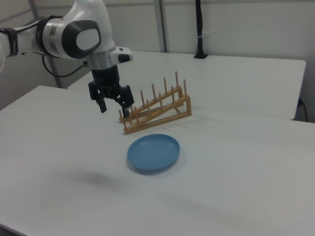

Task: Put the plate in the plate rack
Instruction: 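Move the open gripper over the rim of the light blue plate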

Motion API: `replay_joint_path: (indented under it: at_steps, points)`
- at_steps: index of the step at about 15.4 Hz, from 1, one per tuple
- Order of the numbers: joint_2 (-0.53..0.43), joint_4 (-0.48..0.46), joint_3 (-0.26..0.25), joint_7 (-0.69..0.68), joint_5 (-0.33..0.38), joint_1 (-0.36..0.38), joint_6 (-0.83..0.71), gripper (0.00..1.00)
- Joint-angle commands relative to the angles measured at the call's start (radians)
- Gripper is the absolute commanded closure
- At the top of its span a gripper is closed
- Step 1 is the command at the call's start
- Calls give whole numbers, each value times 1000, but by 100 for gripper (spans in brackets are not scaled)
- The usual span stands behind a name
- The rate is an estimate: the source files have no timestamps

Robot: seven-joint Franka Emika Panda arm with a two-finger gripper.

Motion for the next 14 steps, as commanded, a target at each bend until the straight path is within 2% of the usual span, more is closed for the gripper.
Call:
replay_joint_path:
  at_steps: [1, 14]
  points:
    - [11, 18, 6, 70, -19, -1, -28, 0]
    - [24, 38, -4, 62, -19, -6, -72, 0]
